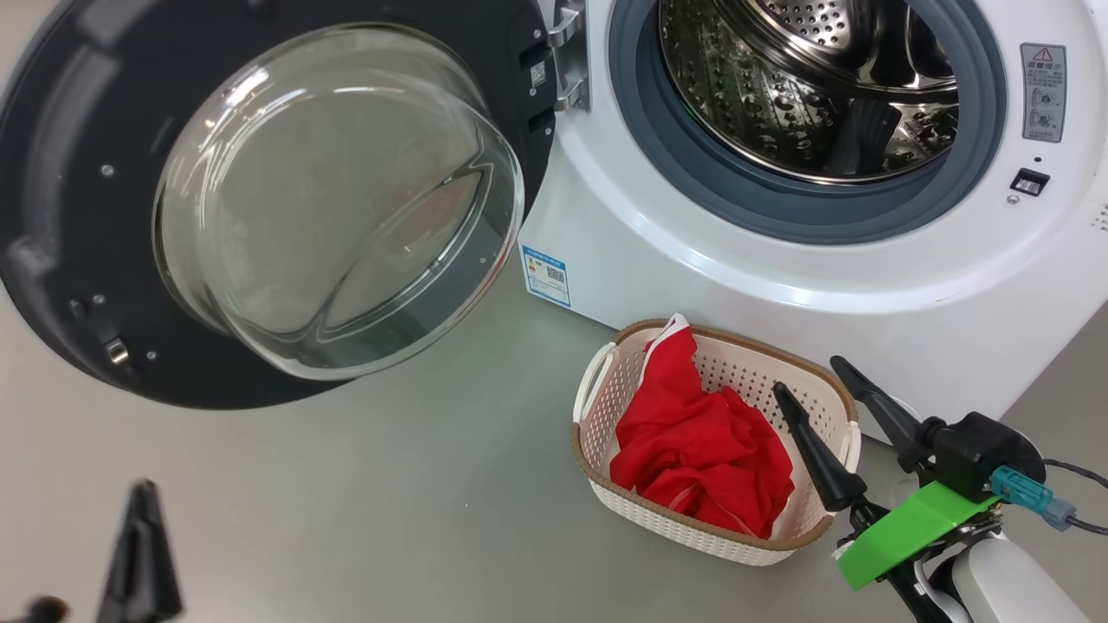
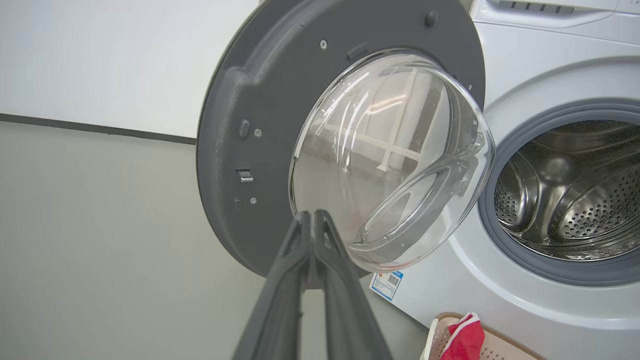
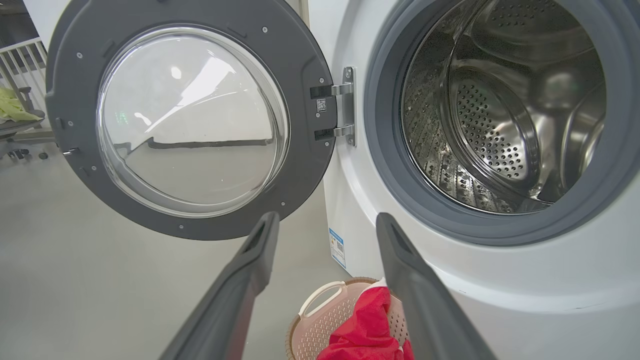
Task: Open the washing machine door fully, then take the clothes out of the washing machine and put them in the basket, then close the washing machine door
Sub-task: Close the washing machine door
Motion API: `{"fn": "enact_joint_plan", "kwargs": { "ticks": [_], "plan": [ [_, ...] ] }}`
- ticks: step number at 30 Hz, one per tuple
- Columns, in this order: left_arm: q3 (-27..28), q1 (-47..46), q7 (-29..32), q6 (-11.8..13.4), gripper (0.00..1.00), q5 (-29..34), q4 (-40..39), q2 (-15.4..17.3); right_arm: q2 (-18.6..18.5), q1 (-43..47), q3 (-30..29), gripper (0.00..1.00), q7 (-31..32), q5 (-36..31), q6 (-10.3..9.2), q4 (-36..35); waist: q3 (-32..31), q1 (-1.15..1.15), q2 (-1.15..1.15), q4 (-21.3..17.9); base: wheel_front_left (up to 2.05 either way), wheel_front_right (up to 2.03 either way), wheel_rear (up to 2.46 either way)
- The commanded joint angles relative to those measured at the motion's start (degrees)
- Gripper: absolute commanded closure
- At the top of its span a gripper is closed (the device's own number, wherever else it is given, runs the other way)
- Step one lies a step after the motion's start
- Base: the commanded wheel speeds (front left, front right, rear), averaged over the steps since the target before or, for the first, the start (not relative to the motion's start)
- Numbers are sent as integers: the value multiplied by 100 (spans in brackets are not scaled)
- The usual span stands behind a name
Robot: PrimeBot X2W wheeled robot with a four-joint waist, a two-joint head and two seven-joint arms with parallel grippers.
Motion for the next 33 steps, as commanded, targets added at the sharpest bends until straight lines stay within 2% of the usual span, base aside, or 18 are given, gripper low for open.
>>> {"fn": "enact_joint_plan", "kwargs": {
  "ticks": [1,4,6,10,12,16,23,24,25,27,33],
  "plan": [
    [291,-282,-70,-66,100,-69,-290,94,-31,-72,112,0,-29,81,9,-140,2,0,0,0,0,0,0],
    [530,-552,-70,-141,100,-174,-607,257,-12,-34,99,0,-29,67,9,-158,24,0,0,0,0,0,0],
    [672,-799,-70,-172,100,-293,-729,484,-11,-11,92,0,-29,60,9,-166,48,0,0,-1,0,0,0],
    [901,-1492,-70,-200,100,-677,-777,1137,-7,44,72,0,-29,53,9,-172,77,0,0,-19,0,0,0],
    [945,-1903,-70,-204,100,-1011,-662,1564,-5,64,79,0,-29,49,9,-173,104,0,0,-52,0,0,0],
    [847,-2664,-55,-206,100,-1978,26,2427,-29,51,107,0,-29,45,9,-168,182,0,0,-137,0,0,0],
    [541,-3877,307,-207,100,-3835,1708,3488,-109,-41,161,0,-29,24,9,-152,389,0,0,-256,0,0,0],
    [541,-3877,307,-207,100,-3835,1708,3488,-109,-41,161,0,-29,24,9,-152,389,0,0,-256,0,0,0],
    [499,-4029,402,-207,100,-4088,1918,3581,-123,-66,174,0,-29,22,9,-151,427,0,0,-274,0,0,0],
    [379,-4447,840,-207,100,-4768,2526,3817,-167,-135,208,0,-29,17,9,-140,522,0,0,-312,0,0,0],
    [211,-5059,2103,-207,100,-5759,3607,4132,-225,-236,272,0,-29,2,9,-121,667,0,0,-384,0,0,0]
  ]
}}
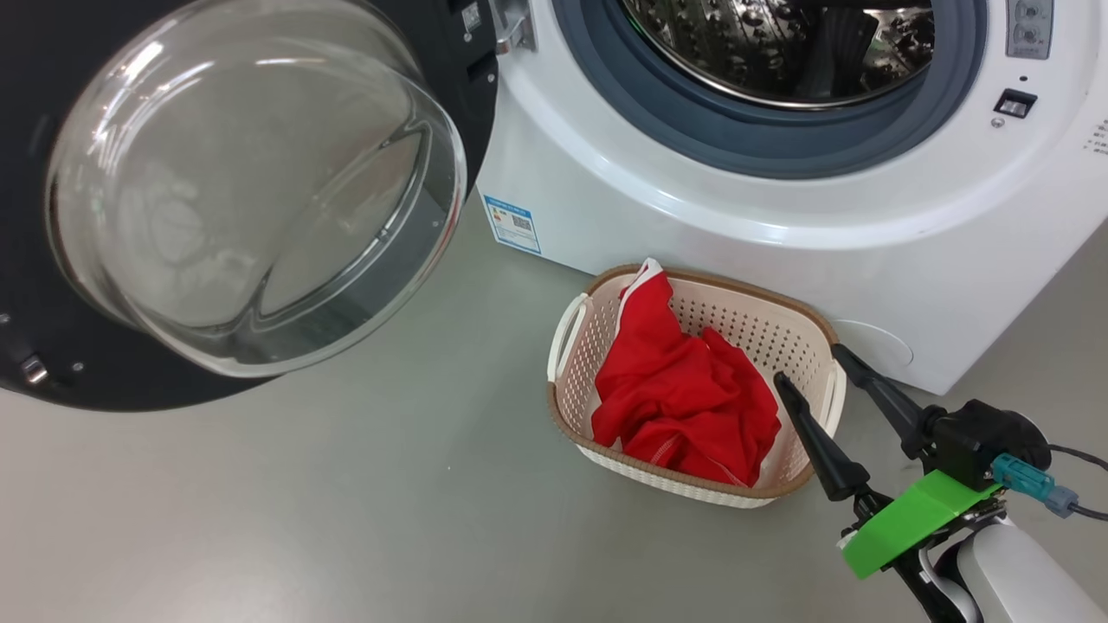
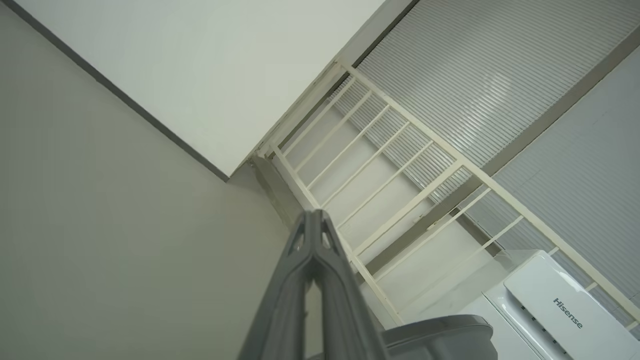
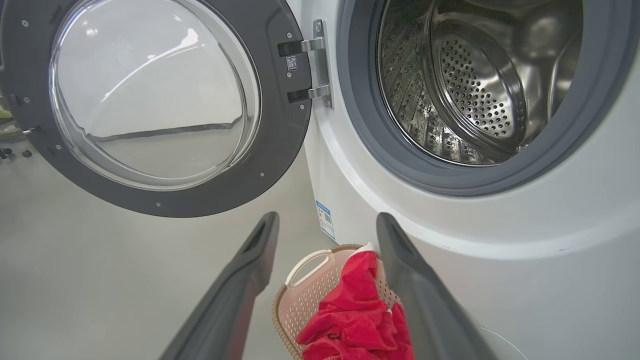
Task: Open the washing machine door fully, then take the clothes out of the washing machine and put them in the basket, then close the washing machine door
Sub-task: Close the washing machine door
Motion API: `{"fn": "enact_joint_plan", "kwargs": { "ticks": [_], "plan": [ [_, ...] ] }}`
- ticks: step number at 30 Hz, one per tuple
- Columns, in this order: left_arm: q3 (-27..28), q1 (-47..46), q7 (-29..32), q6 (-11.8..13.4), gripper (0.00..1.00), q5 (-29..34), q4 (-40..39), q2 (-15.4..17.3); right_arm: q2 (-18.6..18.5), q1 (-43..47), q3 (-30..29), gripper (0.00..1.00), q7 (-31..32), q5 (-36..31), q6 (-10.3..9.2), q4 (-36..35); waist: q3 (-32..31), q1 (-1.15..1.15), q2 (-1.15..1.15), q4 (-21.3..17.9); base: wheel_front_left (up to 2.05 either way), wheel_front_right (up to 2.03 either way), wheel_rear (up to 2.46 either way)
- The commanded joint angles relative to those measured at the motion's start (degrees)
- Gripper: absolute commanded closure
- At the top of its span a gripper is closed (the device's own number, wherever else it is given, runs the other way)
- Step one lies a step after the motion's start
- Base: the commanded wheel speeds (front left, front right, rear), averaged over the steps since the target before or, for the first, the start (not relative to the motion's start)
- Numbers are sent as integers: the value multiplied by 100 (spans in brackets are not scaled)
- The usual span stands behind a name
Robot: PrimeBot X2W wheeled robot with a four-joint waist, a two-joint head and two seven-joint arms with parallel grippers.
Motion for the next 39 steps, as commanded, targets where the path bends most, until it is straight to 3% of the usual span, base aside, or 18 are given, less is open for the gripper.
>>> {"fn": "enact_joint_plan", "kwargs": {
  "ticks": [1,7,13,39],
  "plan": [
    [97,-256,313,-17,100,-158,87,496,-71,-110,134,0,-29,5,9,-114,74,0,0,-48,0,0,0],
    [-202,-559,1688,-17,100,-545,676,674,-141,-205,195,0,-29,-9,9,-104,252,0,0,-108,0,0,0],
    [-315,-728,2380,-17,100,-713,1068,767,-222,-363,277,0,-29,-29,9,-112,485,0,0,-193,0,0,0],
    [-345,-494,3760,-17,100,-1286,850,544,-287,-639,345,0,-29,-53,9,-52,689,0,0,-231,0,0,0]
  ]
}}
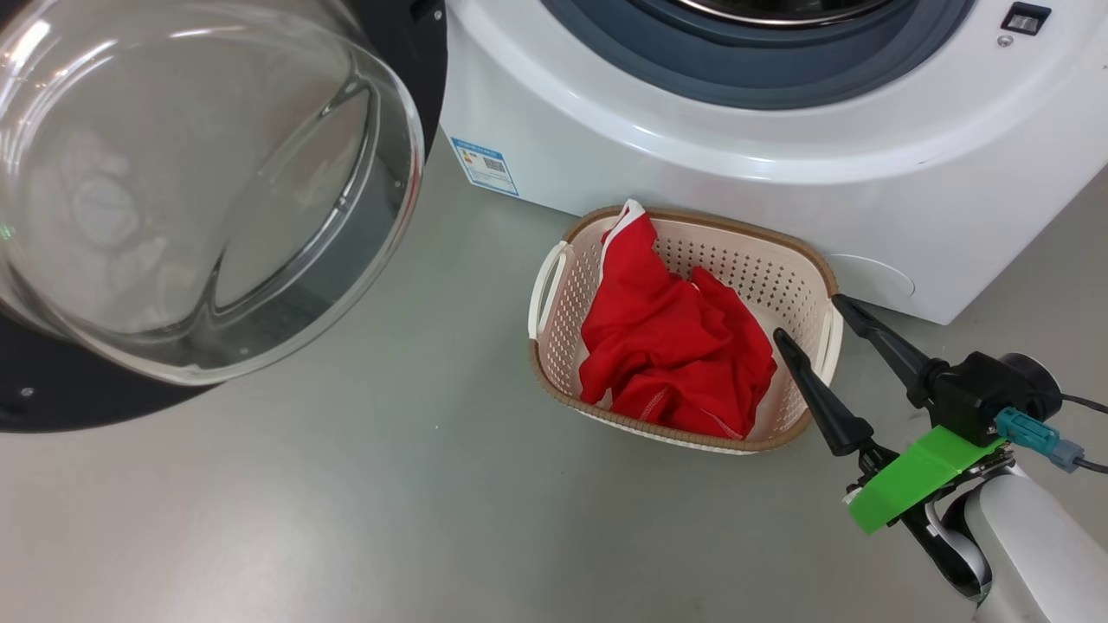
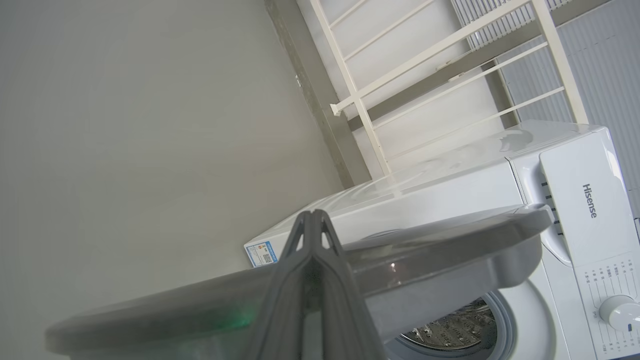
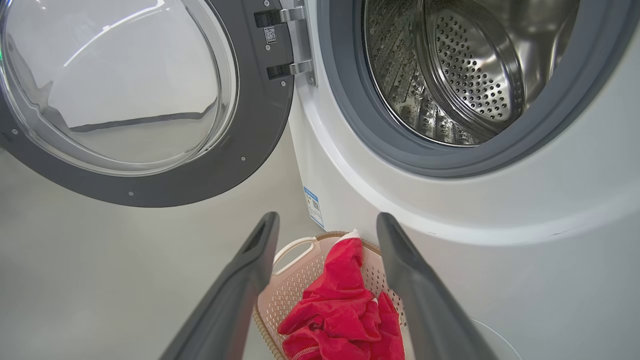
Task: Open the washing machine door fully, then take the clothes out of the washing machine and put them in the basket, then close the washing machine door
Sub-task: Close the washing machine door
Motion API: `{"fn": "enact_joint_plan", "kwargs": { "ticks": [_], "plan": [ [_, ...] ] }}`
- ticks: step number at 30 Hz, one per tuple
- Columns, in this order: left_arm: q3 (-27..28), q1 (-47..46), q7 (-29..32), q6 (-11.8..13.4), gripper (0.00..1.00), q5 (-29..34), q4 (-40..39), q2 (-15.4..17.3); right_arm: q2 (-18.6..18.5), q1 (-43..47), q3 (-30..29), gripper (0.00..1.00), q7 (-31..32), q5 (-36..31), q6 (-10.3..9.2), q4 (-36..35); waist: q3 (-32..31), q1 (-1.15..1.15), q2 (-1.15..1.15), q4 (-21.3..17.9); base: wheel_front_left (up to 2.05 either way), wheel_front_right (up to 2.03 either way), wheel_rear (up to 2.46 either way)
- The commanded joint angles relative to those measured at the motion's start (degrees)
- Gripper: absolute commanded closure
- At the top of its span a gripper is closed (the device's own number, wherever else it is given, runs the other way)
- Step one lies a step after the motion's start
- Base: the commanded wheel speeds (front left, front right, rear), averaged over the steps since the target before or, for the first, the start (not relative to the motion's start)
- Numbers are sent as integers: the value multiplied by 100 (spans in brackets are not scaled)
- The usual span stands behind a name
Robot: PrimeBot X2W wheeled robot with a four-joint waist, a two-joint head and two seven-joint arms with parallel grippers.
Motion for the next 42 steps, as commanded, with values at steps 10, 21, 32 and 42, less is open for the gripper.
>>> {"fn": "enact_joint_plan", "kwargs": {
  "ticks": [10,21,32,42],
  "plan": [
    [195,360,858,-19,100,-354,-531,295,13,25,55,0,-29,20,9,-125,-134,0,0,36,0,0,0],
    [232,773,1590,-19,100,-514,-1254,238,58,133,-2,0,-29,34,9,-145,-337,0,0,46,0,0,0],
    [380,1452,2454,-19,100,-702,-2477,193,135,390,-129,0,-29,41,9,-217,-629,0,0,-25,0,0,0],
    [471,2103,2887,-19,100,-737,-3766,-70,198,636,-288,0,-29,44,9,-285,-856,0,0,-133,0,0,0]
  ]
}}
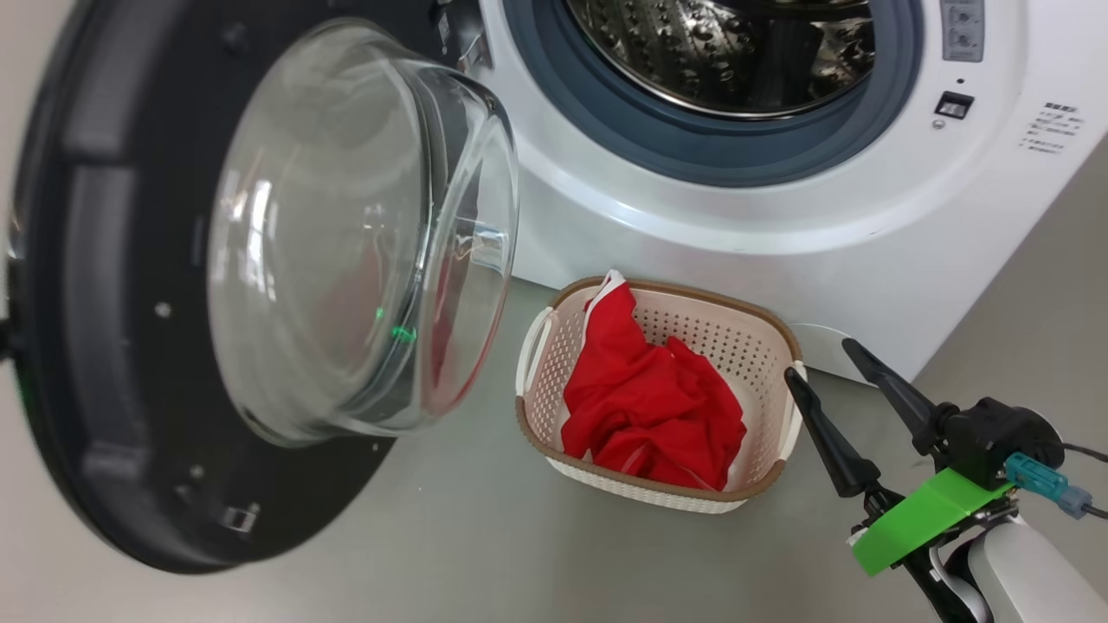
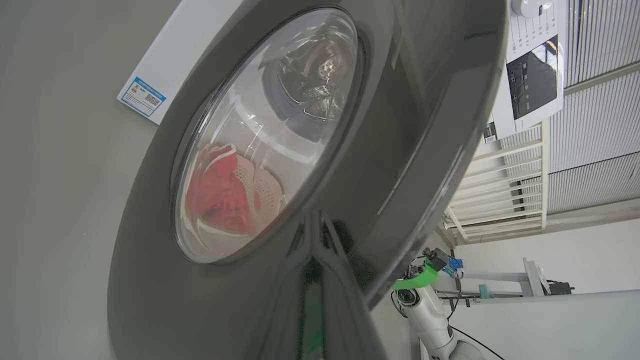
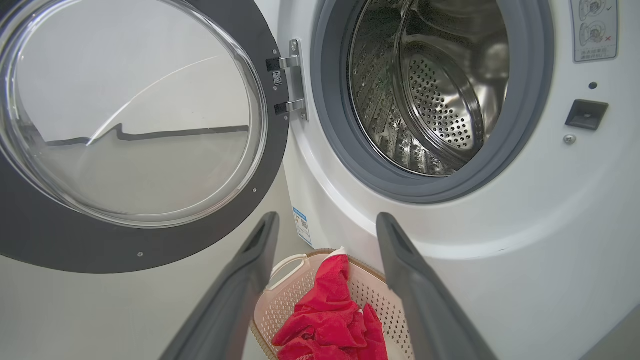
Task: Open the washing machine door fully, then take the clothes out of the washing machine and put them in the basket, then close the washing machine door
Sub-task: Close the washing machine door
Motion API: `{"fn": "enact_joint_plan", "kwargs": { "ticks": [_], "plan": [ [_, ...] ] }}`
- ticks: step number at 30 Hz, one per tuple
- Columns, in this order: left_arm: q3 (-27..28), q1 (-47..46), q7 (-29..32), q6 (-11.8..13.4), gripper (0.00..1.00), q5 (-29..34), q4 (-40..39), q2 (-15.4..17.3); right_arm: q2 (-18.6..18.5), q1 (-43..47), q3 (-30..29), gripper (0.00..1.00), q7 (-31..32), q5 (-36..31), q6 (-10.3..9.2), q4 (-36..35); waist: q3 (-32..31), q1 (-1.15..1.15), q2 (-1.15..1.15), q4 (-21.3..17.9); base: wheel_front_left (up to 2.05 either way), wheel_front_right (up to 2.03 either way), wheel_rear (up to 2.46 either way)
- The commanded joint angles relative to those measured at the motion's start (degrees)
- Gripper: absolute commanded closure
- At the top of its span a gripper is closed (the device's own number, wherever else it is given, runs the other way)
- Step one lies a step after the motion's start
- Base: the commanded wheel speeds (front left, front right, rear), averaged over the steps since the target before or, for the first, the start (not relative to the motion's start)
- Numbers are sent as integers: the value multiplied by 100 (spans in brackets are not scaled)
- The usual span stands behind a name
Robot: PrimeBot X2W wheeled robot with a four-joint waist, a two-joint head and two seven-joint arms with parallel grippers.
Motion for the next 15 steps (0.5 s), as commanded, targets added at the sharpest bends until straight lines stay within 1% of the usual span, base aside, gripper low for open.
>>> {"fn": "enact_joint_plan", "kwargs": {
  "ticks": [1,5,15],
  "plan": [
    [219,10,108,-19,100,-30,-321,262,2,104,31,0,-29,38,9,-168,-52,0,0,-51,0,0,0],
    [165,197,208,-19,100,-24,-867,3,35,181,-36,0,-29,30,9,-204,-104,0,0,-167,0,0,0],
    [-25,273,291,-19,100,104,-1730,-463,136,261,-165,0,-29,-5,9,-263,-122,0,0,-552,0,0,0]
  ]
}}
